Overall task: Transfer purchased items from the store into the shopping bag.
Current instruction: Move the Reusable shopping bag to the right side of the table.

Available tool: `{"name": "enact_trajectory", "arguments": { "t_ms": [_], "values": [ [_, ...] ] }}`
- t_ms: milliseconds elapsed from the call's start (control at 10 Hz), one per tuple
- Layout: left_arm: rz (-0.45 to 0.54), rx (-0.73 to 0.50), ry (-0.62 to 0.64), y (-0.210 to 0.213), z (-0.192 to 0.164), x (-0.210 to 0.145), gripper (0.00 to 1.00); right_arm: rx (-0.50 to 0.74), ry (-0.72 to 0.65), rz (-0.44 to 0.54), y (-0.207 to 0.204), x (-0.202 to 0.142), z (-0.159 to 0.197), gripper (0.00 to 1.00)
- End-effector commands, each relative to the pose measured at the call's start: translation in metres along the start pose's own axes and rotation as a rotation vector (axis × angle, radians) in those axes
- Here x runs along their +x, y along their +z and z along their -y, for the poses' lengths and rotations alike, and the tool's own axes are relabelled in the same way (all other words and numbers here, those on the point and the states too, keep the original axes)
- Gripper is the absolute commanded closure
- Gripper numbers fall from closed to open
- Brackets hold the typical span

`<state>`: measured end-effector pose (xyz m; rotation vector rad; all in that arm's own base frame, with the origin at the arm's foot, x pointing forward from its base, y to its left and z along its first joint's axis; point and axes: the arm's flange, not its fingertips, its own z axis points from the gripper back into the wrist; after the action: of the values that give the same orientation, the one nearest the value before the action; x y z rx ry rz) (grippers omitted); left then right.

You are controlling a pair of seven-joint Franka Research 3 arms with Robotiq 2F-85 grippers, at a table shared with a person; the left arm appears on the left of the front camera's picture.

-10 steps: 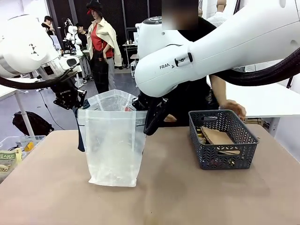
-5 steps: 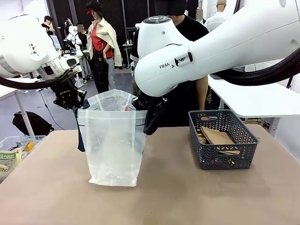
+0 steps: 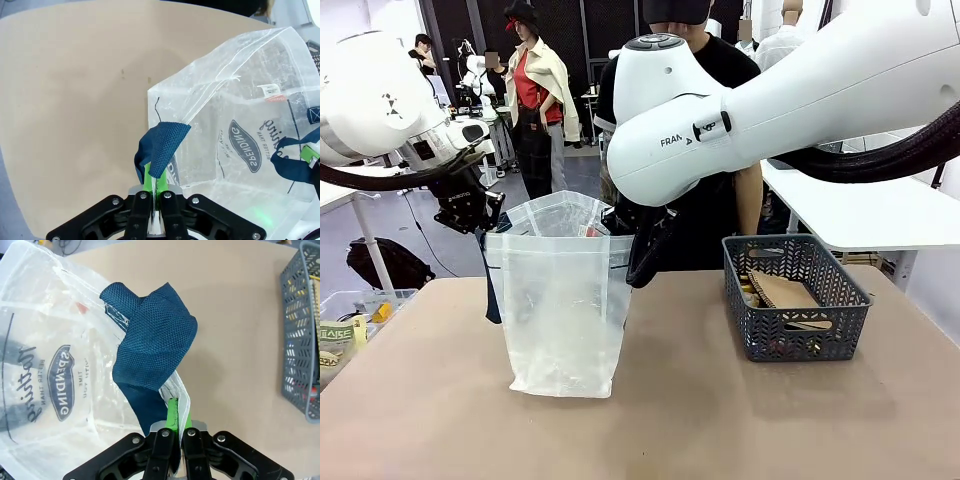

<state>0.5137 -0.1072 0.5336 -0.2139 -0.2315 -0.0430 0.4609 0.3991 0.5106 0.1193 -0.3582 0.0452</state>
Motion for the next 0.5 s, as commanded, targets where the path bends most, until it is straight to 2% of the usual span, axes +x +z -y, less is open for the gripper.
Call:
{"name": "enact_trajectory", "arguments": {
  "t_ms": [0,400],
  "values": [
    [0.006,0.001,0.005,0.0026,-0.0022,0.0013,1.0,0.004,-0.003,0.006,0.0011,0.0008,0.0006,1.0],
    [0.006,0.001,0.005,0.0026,-0.0022,0.0013,1.0,0.004,-0.003,0.006,0.0011,0.0008,0.0006,1.0]
  ]
}}
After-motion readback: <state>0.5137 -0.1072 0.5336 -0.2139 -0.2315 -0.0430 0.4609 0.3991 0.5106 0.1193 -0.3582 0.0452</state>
